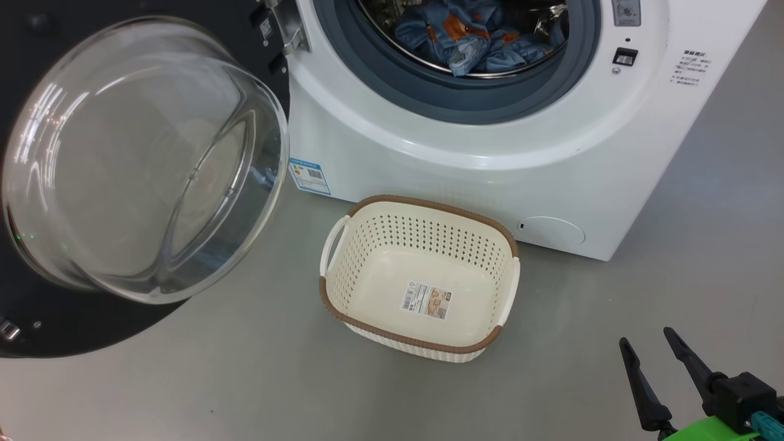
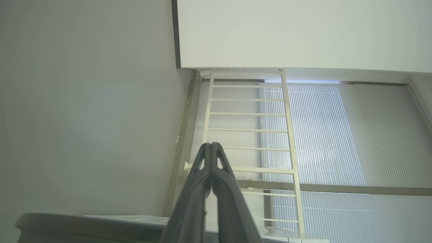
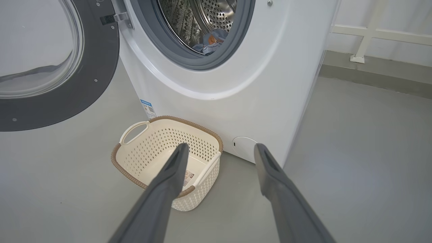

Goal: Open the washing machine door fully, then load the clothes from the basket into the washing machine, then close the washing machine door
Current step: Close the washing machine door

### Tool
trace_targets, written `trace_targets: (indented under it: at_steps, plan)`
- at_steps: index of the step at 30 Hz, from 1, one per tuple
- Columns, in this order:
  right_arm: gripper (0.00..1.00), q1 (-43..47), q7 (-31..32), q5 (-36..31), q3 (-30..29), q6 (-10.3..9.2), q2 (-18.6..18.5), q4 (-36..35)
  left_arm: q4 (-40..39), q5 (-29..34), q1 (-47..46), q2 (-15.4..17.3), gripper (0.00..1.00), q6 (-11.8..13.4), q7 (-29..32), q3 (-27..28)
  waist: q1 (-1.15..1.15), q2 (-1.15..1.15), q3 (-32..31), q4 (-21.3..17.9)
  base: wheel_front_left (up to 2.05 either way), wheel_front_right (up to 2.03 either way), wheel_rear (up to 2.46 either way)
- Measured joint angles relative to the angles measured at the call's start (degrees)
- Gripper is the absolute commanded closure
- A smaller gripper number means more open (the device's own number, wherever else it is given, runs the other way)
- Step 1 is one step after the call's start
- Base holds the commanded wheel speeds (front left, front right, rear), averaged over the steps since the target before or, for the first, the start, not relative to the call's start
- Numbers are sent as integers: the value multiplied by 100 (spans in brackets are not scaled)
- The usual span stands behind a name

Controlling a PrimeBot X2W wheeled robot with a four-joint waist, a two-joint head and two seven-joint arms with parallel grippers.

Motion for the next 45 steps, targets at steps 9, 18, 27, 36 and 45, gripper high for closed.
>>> trace_targets:
  at_steps: [9, 18, 27, 36, 45]
  plan:
    - [0, 18, 0, 3, 38, -1, -54, -3, 154, -5, -81, 14, 100, -156, 424, -119, 0, 0, -141, -53, 0, 0, 0]
    - [0, 34, 0, 12, 60, 0, -87, -20, 147, 10, -88, 32, 100, -247, 679, -268, -1, 0, -180, -72, 0, 0, 0]
    - [0, 34, 0, 51, 166, -1, -207, -21, 89, 74, -90, 29, 100, -248, 826, -369, 0, 0, -189, -199, 0, 0, 0]
    - [0, 35, 0, 52, 190, -1, -242, -31, -167, 107, -58, 147, 100, -253, 1076, -370, 0, 0, -196, -366, 0, 0, 0]
    - [0, 43, 0, 52, 171, 0, -250, -43, -376, 119, 189, 171, 100, -299, 1371, -434, 0, 0, -191, -399, 0, 0, 0]
